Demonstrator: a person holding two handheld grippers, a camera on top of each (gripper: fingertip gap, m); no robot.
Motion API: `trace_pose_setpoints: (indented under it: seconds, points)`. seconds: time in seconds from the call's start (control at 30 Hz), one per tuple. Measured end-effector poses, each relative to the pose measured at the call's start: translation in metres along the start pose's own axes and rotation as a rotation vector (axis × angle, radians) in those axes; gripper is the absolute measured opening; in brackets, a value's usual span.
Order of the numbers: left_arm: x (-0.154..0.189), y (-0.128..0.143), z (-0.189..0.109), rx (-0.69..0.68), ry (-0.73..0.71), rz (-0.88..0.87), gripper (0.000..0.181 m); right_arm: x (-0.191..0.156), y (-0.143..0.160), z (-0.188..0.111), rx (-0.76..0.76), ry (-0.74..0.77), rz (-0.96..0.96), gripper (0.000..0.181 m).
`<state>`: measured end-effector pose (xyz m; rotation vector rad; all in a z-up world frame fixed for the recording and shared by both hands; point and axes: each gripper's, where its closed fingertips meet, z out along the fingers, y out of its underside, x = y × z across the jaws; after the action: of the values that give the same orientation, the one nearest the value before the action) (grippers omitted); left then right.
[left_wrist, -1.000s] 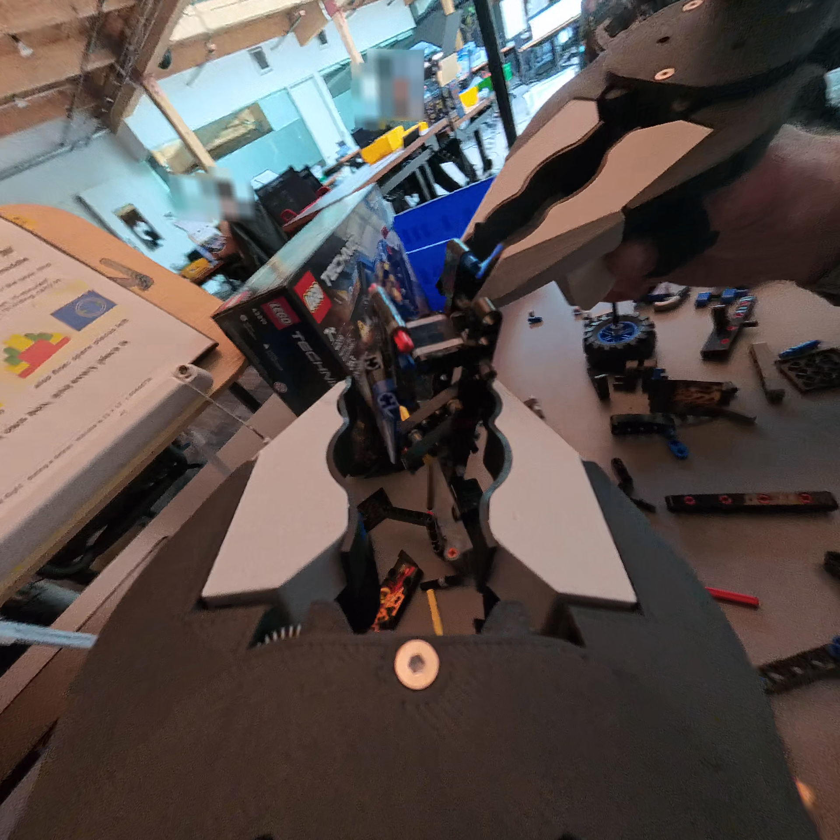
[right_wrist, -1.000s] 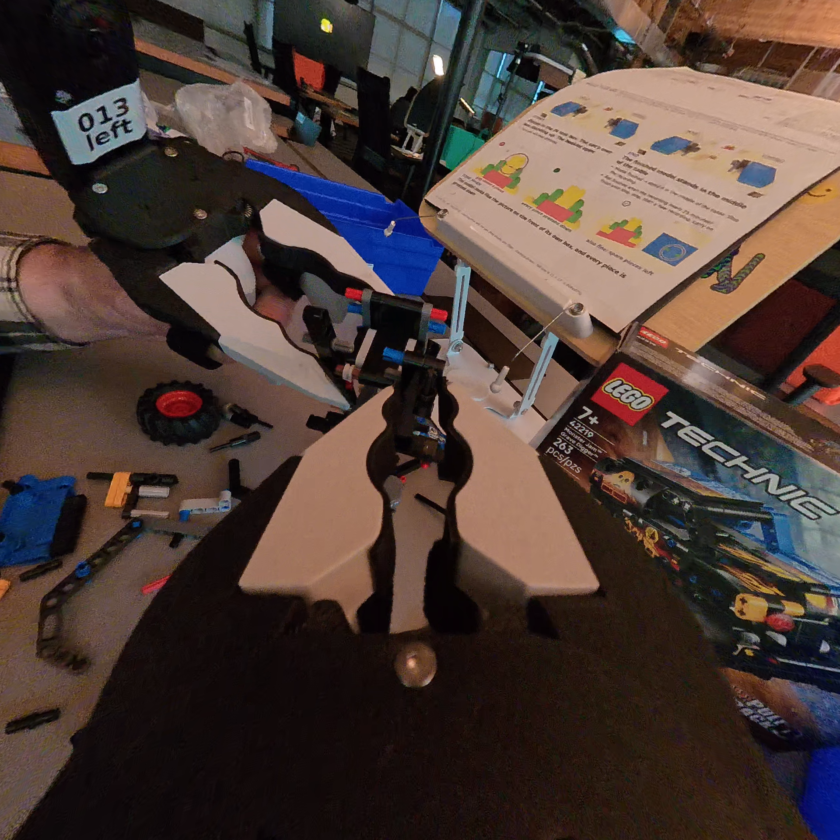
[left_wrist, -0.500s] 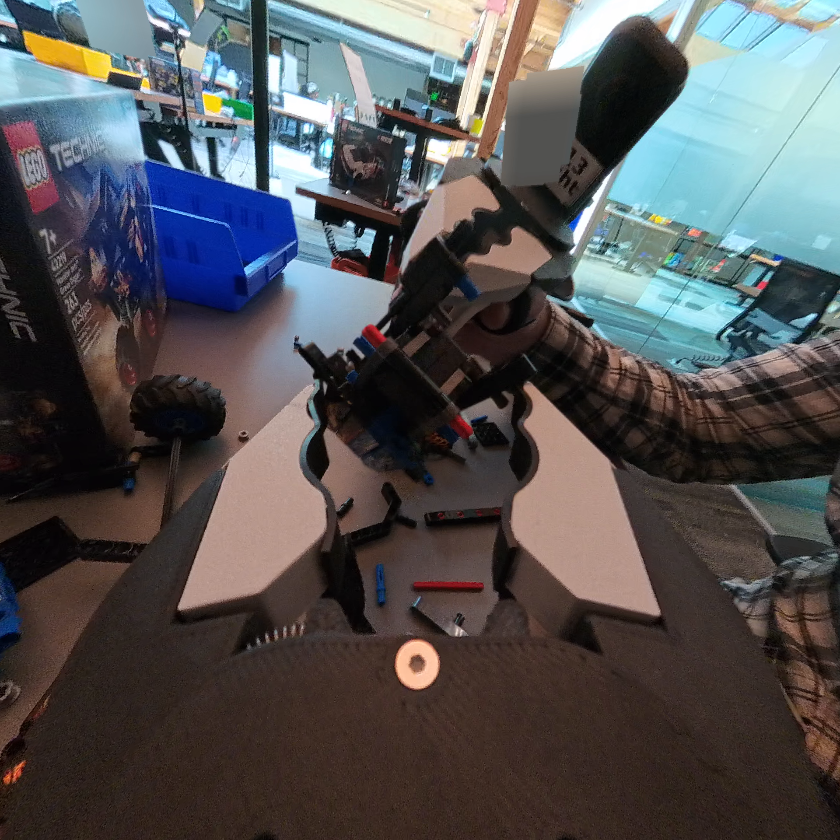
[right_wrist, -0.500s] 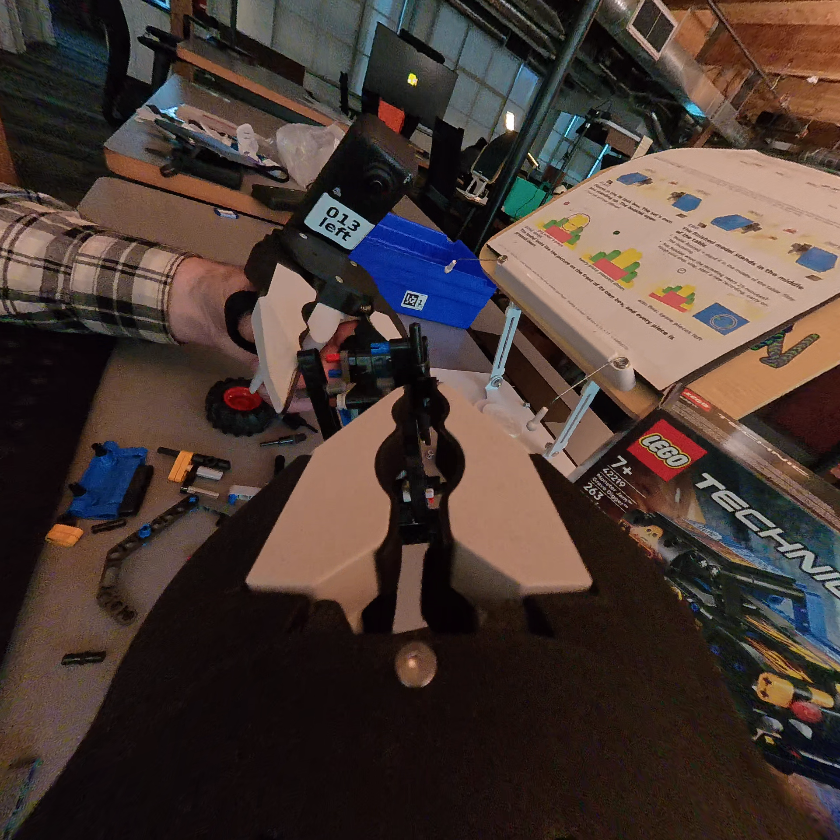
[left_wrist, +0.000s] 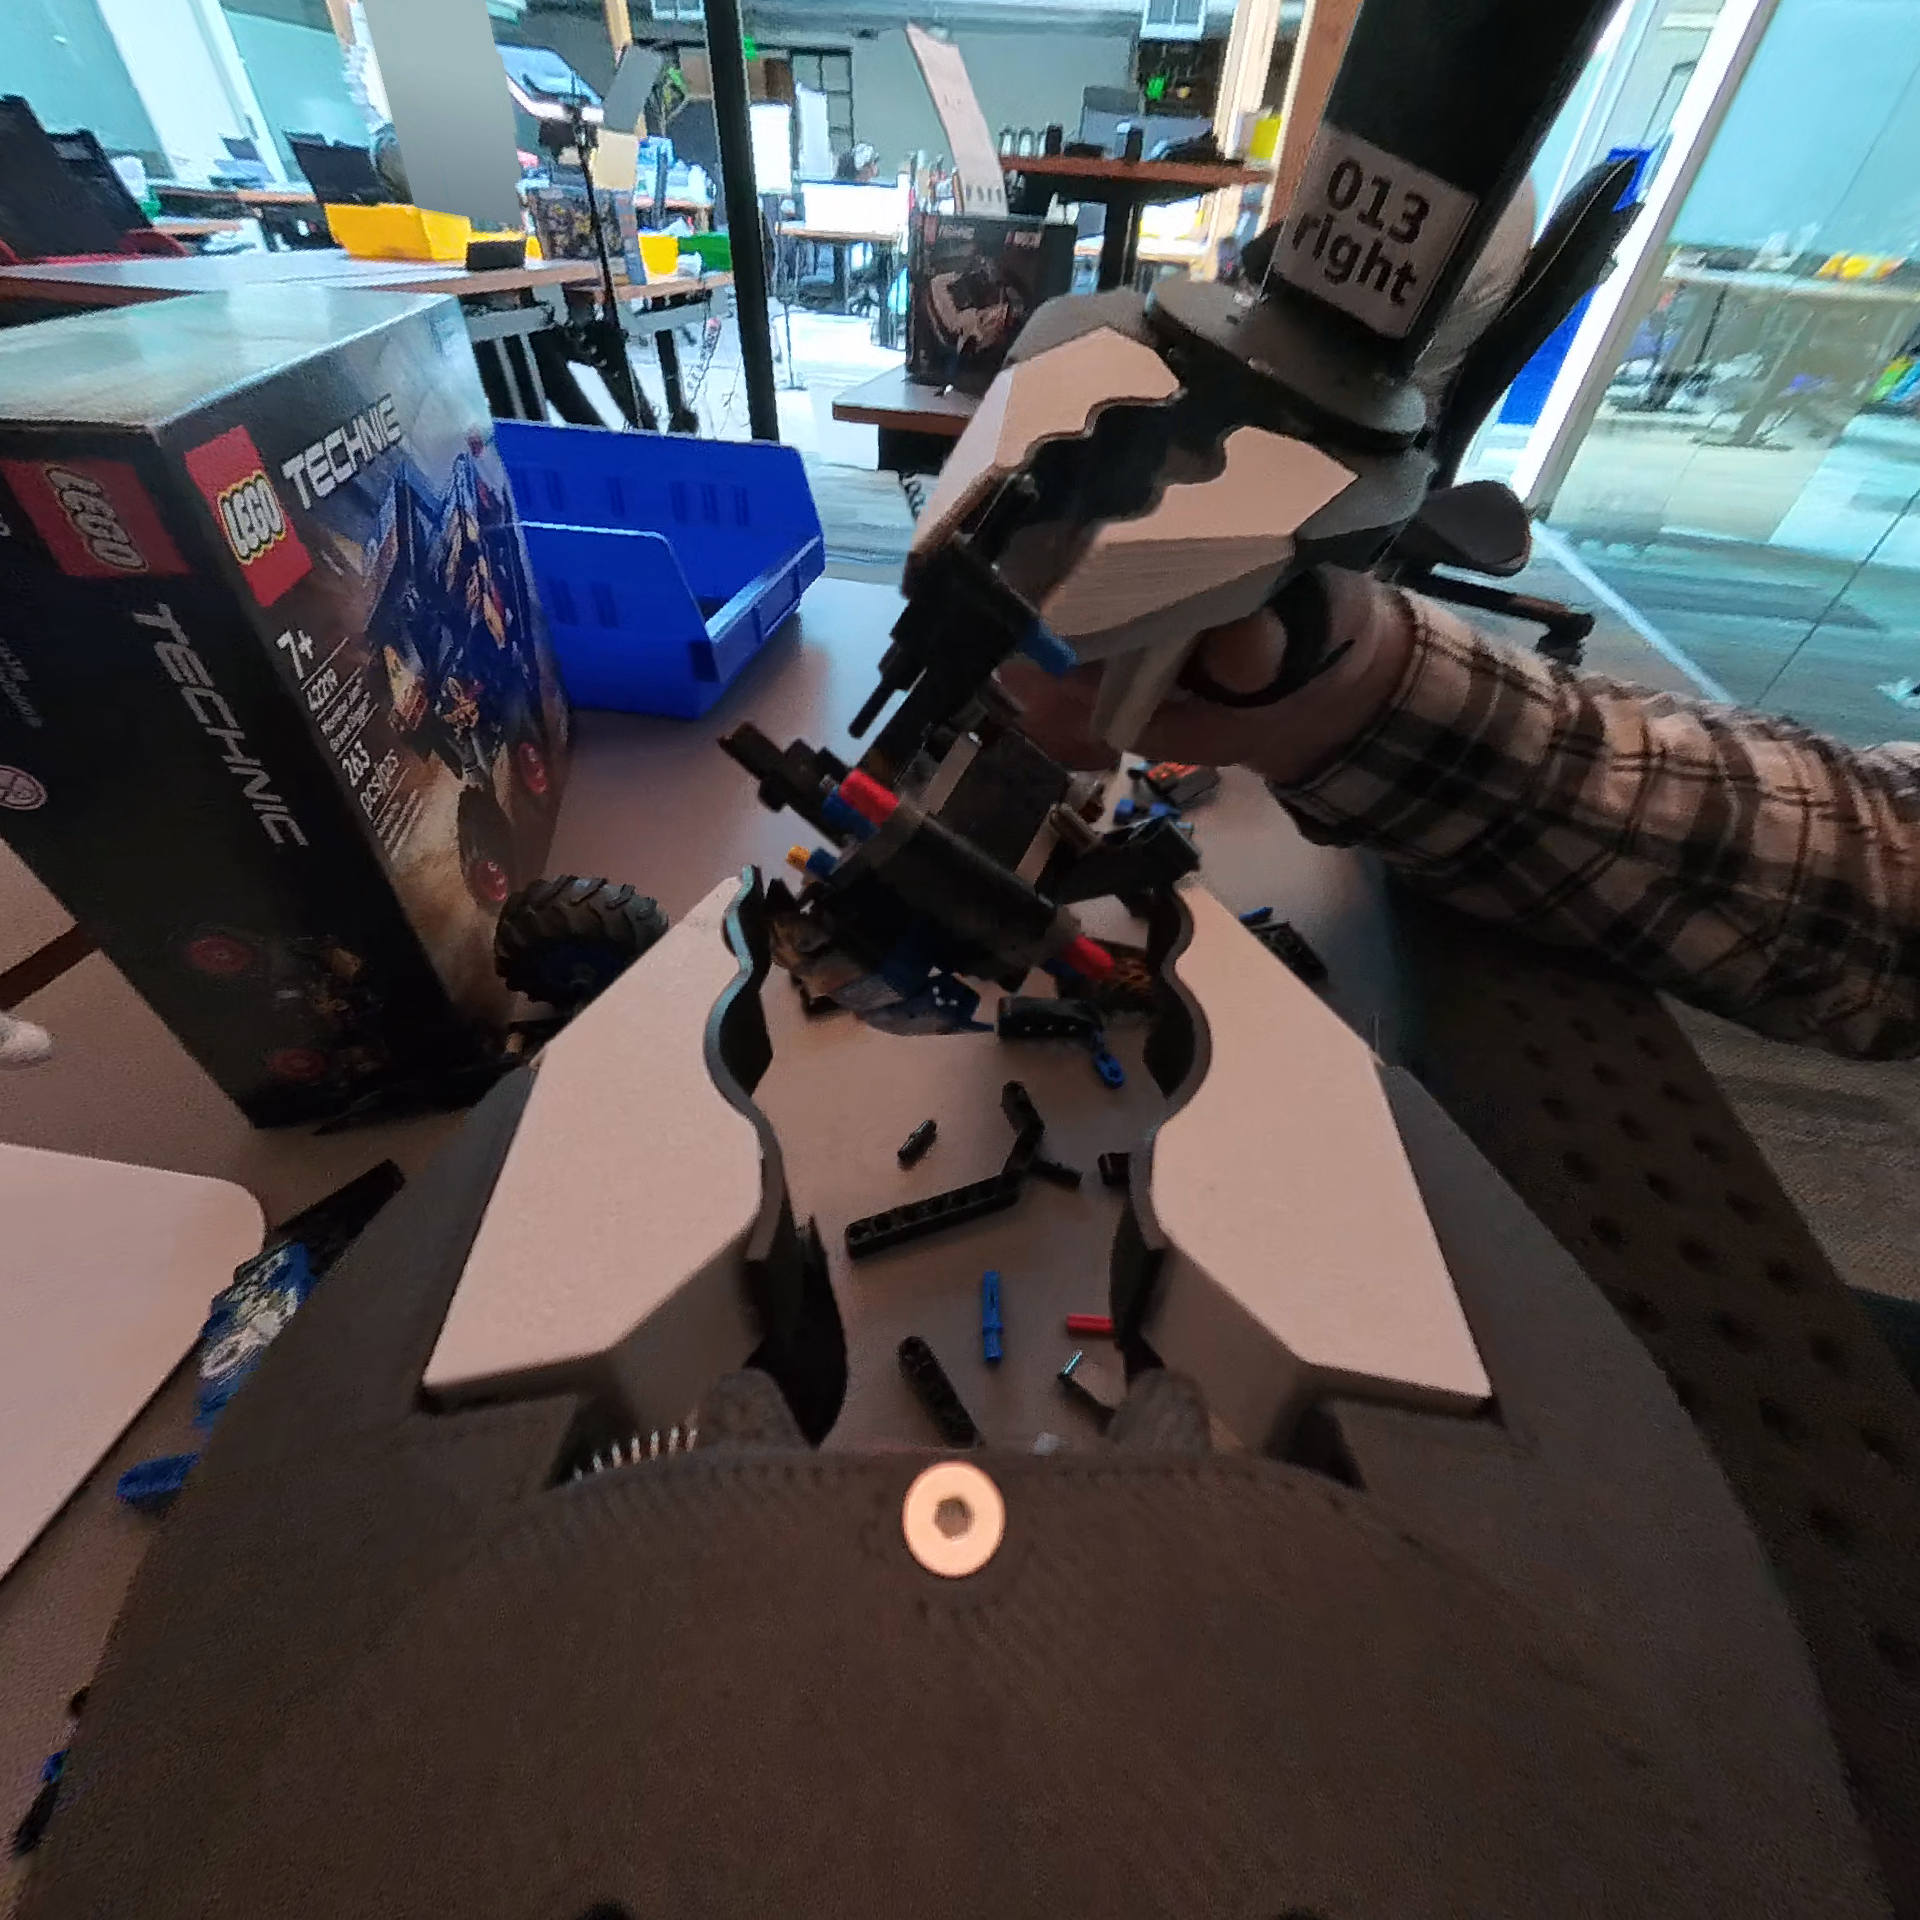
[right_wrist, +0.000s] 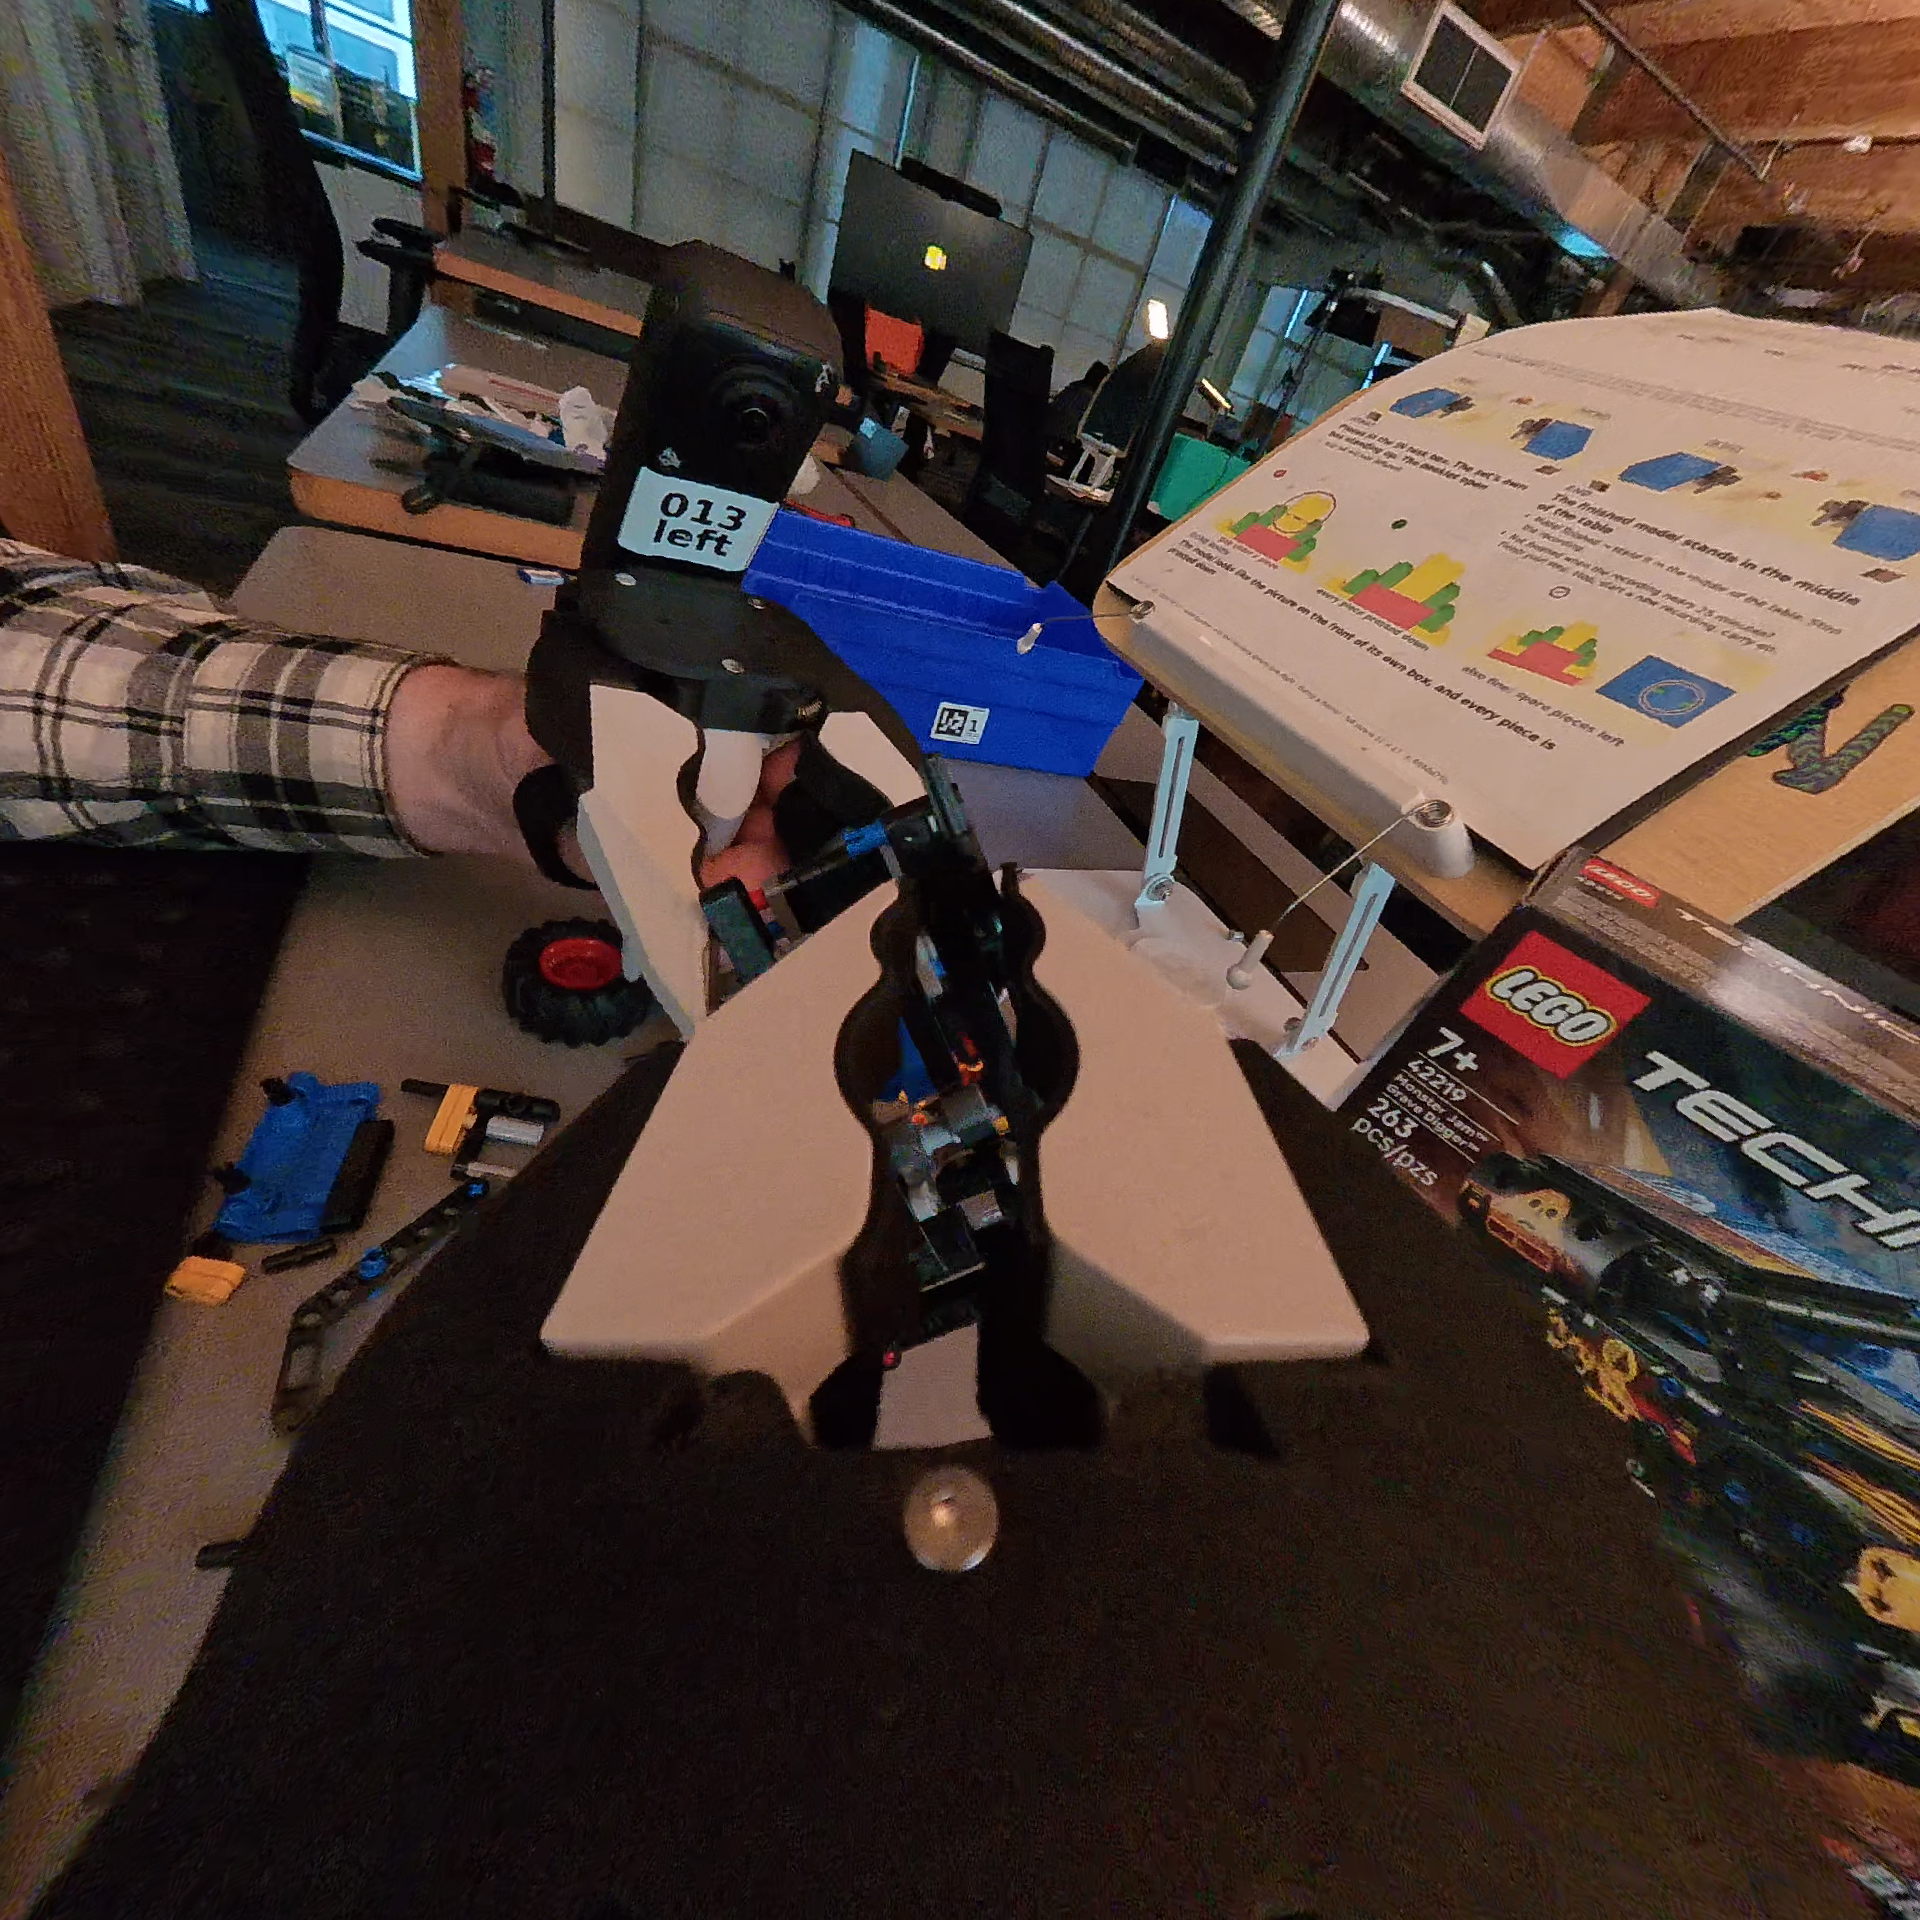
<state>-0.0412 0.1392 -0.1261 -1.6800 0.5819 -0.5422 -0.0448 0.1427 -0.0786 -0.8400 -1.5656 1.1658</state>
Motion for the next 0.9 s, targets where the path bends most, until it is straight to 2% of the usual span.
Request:
trace_pose_setpoints:
  seconds: [0.03, 0.07, 0.3, 0.37, 0.4, 0.5, 0.73, 0.9]
  points:
    - [-0.001, 0.001, 0.0, -0.01, -0.013, 0.009, 0.07, -0.002, 0.003, 0.002, -0.014, -0.014, 0.011, 0.019]
    - [-0.002, 0.001, 0.0, -0.012, -0.022, 0.015, 0.07, -0.003, 0.005, 0.004, -0.029, -0.02, 0.016, 0.023]
    - [-0.001, 0.003, 0.002, -0.064, -0.088, 0.139, 0.067, -0.002, 0.008, 0.005, -0.044, -0.016, 0.021, 0.017]
    - [-0.003, -0.002, 0.0, -0.059, -0.142, 0.206, 0.062, 0.007, 0.013, 0.006, -0.085, 0.045, 0.017, 0.016]
    - [0.001, -0.007, -0.001, -0.043, -0.14, 0.237, 0.053, 0.009, 0.015, 0.007, -0.097, 0.061, 0.02, 0.016]
    - [-0.004, -0.002, 0.002, -0.118, -0.224, 0.383, 0.054, 0.009, 0.016, 0.005, -0.105, 0.06, 0.001, 0.015]
    - [-0.005, -0.003, -0.001, -0.131, -0.268, 0.437, 0.052, 0.013, 0.024, 0.011, -0.133, 0.096, 0.036, 0.015]
    - [-0.01, -0.004, 0.0, -0.168, -0.382, 0.558, 0.05, 0.021, 0.029, 0.014, -0.148, 0.152, 0.104, 0.015]
